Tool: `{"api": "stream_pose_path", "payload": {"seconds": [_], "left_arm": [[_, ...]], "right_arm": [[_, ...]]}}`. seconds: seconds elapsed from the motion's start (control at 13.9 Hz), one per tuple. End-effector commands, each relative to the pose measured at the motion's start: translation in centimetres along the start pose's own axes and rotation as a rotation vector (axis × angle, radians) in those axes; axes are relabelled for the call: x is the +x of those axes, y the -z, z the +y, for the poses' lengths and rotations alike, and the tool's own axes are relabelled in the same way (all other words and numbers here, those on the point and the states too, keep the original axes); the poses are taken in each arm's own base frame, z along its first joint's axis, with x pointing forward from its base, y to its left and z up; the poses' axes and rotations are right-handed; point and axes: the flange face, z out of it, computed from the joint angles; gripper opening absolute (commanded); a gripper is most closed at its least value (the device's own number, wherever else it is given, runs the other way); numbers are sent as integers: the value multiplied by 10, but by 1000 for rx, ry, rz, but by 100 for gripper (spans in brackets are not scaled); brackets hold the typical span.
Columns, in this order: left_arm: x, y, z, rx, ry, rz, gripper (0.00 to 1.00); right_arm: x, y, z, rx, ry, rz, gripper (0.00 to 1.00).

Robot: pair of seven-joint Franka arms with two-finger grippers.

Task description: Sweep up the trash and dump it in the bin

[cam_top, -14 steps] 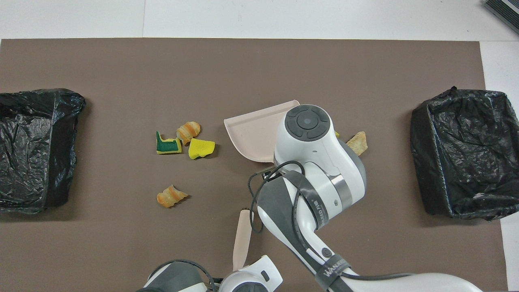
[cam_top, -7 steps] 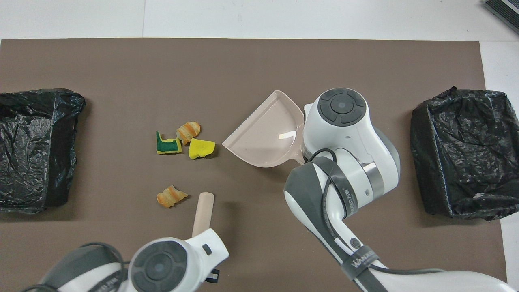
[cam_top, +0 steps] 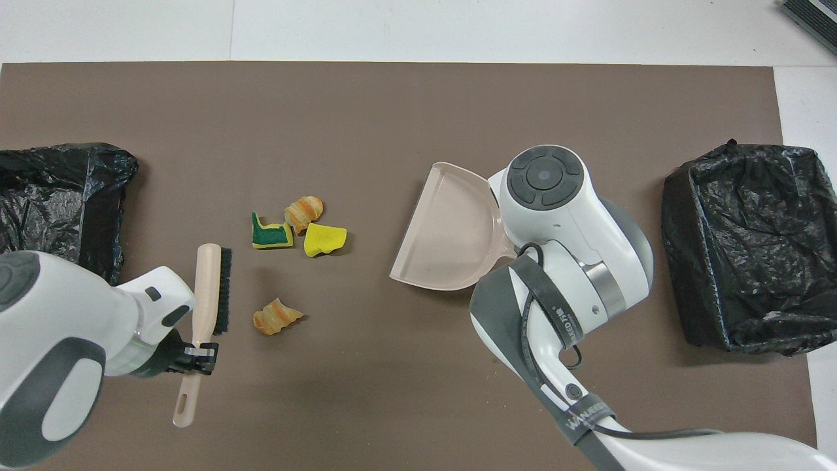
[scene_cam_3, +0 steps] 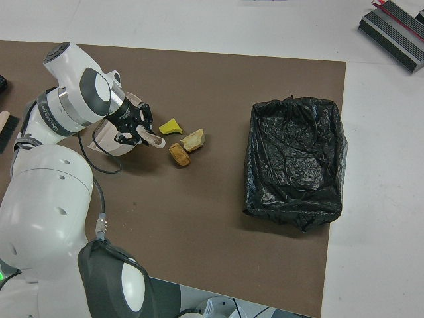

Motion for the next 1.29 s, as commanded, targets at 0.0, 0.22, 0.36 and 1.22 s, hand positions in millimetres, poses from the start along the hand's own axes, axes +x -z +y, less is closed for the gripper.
{"api": "stream_pose_path", "payload": {"seconds": [0.0, 0.22, 0.36, 1.22], "left_arm": [[52, -16, -13, 6, 102, -54, 0], [68, -41, -29, -33, 273, -6, 0], [67, -54, -18, -42, 288, 7, 0], [75, -89, 139, -2, -91, 166, 0]], "right_arm": [[5, -11, -2, -61, 148, -65, 0], [12, -24, -1, -108, 317, -80, 0], [12, -29, -4, -101, 353, -86, 0], [32, -37, -16, -131, 321, -51, 0]]}}
